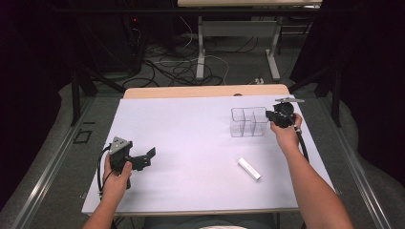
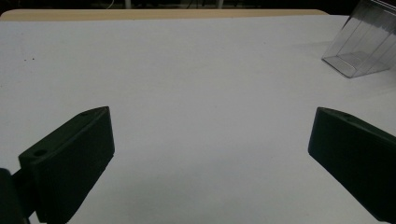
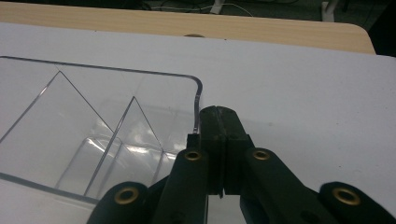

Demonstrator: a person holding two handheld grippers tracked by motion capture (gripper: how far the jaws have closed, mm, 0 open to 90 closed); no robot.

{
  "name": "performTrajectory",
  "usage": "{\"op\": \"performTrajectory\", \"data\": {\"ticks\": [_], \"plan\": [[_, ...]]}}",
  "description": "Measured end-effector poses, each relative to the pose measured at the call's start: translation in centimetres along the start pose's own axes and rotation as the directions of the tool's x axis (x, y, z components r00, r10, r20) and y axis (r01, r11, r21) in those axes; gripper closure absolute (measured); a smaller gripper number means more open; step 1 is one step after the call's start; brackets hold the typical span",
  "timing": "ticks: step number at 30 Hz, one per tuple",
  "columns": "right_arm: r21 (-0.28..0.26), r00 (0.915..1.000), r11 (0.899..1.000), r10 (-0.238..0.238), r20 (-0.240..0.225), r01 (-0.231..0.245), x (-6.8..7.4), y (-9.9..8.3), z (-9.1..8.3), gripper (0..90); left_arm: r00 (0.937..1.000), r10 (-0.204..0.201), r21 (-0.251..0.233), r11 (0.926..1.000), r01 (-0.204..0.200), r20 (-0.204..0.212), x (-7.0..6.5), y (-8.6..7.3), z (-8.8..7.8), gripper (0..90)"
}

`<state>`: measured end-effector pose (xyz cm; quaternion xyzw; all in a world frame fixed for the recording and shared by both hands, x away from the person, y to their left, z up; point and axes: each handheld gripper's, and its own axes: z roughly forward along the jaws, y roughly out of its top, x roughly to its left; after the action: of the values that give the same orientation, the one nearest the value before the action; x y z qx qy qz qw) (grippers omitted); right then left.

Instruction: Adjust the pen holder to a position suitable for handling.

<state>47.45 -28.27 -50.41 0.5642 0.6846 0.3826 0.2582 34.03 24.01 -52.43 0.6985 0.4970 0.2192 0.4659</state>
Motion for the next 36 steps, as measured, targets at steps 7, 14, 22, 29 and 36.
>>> {"op": "performTrajectory", "data": {"ticks": [7,14,22,29,36], "plan": [[-0.002,0.9995,1.000,0.008,-0.029,-0.009,1.7,-0.2,0.2,90.0,1.0000,-0.001,0.001,1.0000,0.001,-0.001,0.0,0.0,0.0,0.4],[0.013,0.9991,1.000,0.016,-0.039,-0.016,4.1,-0.4,0.1,90.0,1.0000,0.002,0.000,1.0000,-0.002,-0.001,0.0,0.0,0.1,0.4],[0.022,0.9957,1.000,-0.009,-0.092,0.011,7.5,-0.5,0.5,90.0,1.0000,0.002,-0.001,1.0000,-0.002,0.000,0.0,0.0,0.1,0.4],[0.025,0.9928,1.000,-0.016,-0.119,0.019,9.9,-0.5,0.9,90.0,1.0000,0.004,0.001,1.0000,-0.004,0.001,0.0,0.0,0.1,0.4],[0.027,0.9889,1.000,-0.008,-0.148,0.013,11.5,-0.5,1.4,90.0,1.0000,0.004,0.001,1.0000,-0.004,0.002,0.0,0.0,0.1,0.4]]}}
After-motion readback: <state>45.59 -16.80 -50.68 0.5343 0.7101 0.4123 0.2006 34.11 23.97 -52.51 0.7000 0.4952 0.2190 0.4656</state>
